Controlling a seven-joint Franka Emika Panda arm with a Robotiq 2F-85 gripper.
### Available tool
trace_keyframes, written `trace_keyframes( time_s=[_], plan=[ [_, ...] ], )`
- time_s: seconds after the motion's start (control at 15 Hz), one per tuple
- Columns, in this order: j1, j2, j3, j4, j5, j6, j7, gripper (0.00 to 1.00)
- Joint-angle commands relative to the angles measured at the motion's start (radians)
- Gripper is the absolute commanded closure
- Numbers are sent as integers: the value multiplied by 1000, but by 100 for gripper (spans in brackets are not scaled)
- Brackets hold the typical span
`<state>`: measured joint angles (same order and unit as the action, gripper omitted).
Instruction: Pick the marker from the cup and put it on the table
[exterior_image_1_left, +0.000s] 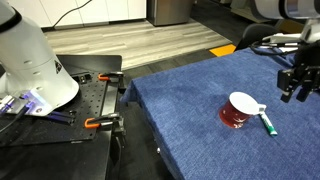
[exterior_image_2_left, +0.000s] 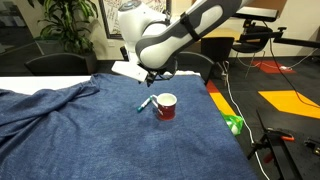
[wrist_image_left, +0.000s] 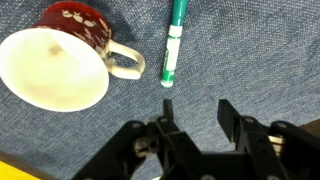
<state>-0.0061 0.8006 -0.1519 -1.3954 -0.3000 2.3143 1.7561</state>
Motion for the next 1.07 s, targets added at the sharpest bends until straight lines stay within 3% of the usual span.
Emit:
trace_keyframes(
  time_s=[0.0, 0.13, 0.2, 0.53, 0.73, 1.0],
  plan=[
    [25, 19, -31, 47, 36, 1, -40, 17],
    [52, -20, -49, 11, 15, 24, -12, 2],
    [69, -41, -62, -8, 4, 35, 4, 0],
    [157, -171, -127, -120, -38, 33, 73, 0],
    [221, -282, -182, -236, -128, 39, 197, 0],
    [260, -441, -198, -398, -283, 15, 374, 0]
  ],
)
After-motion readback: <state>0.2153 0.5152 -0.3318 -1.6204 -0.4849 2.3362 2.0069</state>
